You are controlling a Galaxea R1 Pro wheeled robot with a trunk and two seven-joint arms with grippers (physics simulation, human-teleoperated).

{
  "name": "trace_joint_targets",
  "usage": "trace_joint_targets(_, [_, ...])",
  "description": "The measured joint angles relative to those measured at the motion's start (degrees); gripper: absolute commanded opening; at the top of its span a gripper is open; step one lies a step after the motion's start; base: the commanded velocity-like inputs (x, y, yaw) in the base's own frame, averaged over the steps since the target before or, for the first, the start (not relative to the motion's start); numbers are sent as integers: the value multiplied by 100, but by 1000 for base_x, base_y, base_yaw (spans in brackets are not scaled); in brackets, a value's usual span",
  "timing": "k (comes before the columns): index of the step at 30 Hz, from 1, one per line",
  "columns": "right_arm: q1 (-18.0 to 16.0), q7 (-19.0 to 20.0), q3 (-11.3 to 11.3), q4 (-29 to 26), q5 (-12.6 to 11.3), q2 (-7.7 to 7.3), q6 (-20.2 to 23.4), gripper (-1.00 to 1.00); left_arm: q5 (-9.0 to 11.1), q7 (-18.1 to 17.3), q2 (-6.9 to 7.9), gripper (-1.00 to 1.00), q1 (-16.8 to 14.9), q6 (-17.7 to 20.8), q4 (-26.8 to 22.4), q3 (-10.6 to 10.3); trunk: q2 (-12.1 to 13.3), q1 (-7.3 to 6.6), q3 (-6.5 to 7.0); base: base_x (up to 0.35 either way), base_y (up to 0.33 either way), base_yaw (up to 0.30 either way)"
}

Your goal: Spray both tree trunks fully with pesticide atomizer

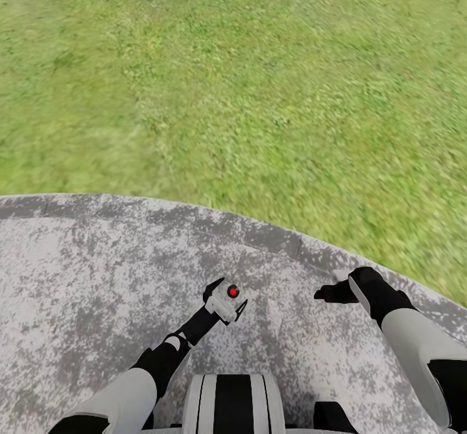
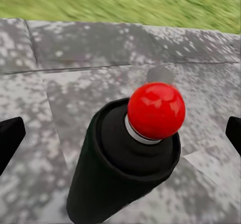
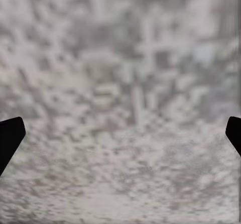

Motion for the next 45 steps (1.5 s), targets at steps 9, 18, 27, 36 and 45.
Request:
trace_joint_targets(9, [15,0,0,3,0,0,0,100,0,-1,0,100,0,-75,5,-1,0,0,0,10,0,0])
trace_joint_targets(18, [26,0,0,3,0,0,0,100,-1,-1,0,100,0,-70,14,-9,0,0,0,0,0,0])
trace_joint_targets(27, [122,10,0,3,-6,0,-54,100,-5,-1,0,100,0,-70,14,-9,0,0,0,0,0,0])
trace_joint_targets(36, [317,10,11,64,0,9,-589,100,9,8,0,100,26,-64,-21,-10,0,0,0,0,0,0])
trace_joint_targets(45, [318,10,11,64,0,9,-589,100,9,8,0,100,26,-64,-21,-10,0,0,0,0,0,0])
